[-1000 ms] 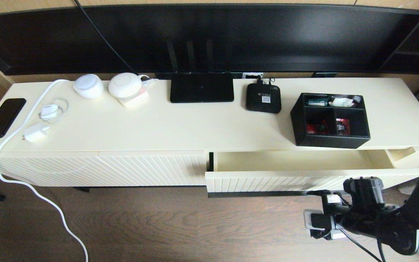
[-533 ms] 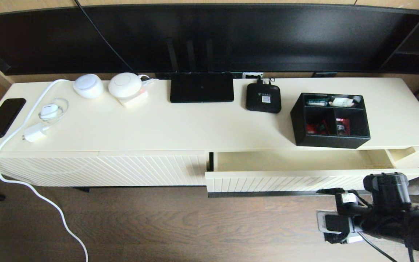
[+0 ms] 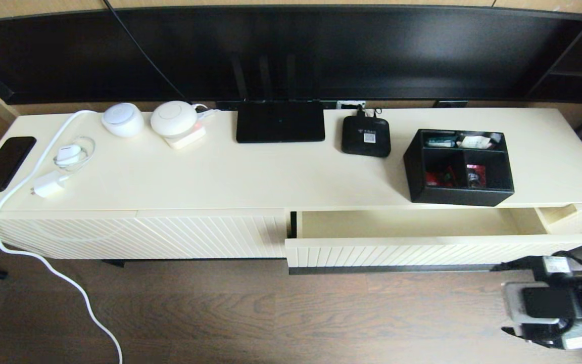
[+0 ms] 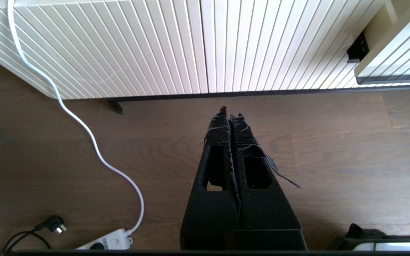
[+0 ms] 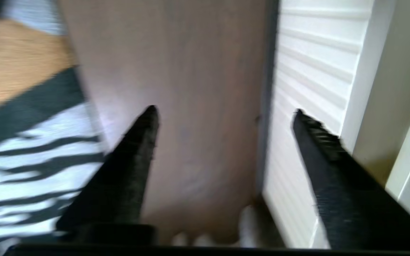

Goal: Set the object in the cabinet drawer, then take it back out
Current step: Open the drawer

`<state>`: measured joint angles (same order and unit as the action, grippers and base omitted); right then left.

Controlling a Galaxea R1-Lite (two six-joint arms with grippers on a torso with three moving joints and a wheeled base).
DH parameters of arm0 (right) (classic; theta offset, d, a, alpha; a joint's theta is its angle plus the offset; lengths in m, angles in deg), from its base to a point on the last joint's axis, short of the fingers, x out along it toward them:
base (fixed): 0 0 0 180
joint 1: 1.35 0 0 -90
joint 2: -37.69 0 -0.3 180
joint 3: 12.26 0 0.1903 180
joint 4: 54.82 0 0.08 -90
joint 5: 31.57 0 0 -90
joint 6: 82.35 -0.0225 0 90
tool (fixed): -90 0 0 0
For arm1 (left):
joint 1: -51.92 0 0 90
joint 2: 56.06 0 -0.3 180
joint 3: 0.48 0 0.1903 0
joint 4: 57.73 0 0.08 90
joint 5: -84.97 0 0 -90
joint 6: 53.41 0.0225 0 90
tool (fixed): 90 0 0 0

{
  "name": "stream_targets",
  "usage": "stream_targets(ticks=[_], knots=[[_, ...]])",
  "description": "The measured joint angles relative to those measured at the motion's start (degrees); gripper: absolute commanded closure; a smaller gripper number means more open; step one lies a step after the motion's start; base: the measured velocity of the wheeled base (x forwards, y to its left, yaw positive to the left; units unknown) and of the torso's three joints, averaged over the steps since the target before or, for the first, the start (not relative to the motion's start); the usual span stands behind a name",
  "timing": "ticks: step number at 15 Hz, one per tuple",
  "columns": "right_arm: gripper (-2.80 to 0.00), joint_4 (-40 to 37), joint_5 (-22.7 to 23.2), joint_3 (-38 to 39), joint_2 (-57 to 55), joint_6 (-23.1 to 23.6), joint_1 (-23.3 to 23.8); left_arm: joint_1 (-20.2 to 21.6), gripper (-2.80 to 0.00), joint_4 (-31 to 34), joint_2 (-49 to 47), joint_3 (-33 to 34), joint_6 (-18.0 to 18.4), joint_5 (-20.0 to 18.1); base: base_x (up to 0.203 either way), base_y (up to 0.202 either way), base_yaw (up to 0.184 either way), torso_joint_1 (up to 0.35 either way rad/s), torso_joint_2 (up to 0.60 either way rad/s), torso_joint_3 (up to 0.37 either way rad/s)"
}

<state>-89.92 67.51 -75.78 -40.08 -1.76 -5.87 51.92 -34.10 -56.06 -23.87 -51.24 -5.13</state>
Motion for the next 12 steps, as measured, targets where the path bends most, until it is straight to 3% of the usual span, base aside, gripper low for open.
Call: stream_targets(ticks=[1, 3, 5, 10, 12], knots=[[0.00, -8.7, -0.3, -3.6, 3.0, -3.1, 0.3, 0.0, 0.00, 0.0, 0.0, 0.0, 0.0, 0.0, 0.000, 0.000, 0.000, 0.000, 0.00, 0.000], [0.00, -21.9, -0.7, -8.9, 6.4, -13.6, 0.5, 0.0, 0.00, 0.0, 0.0, 0.0, 0.0, 0.0, 0.000, 0.000, 0.000, 0.000, 0.00, 0.000], [0.00, -27.7, -0.8, -12.9, 7.2, -27.1, -0.1, 0.0, 0.00, 0.0, 0.0, 0.0, 0.0, 0.0, 0.000, 0.000, 0.000, 0.000, 0.00, 0.000], [0.00, -25.1, -0.9, -19.2, 1.1, -62.3, -3.6, 0.0, 0.00, 0.0, 0.0, 0.0, 0.0, 0.0, 0.000, 0.000, 0.000, 0.000, 0.00, 0.000], [0.00, -20.2, -1.3, -20.4, -2.5, -72.6, -5.1, 0.0, 0.00, 0.0, 0.0, 0.0, 0.0, 0.0, 0.000, 0.000, 0.000, 0.000, 0.00, 0.000]])
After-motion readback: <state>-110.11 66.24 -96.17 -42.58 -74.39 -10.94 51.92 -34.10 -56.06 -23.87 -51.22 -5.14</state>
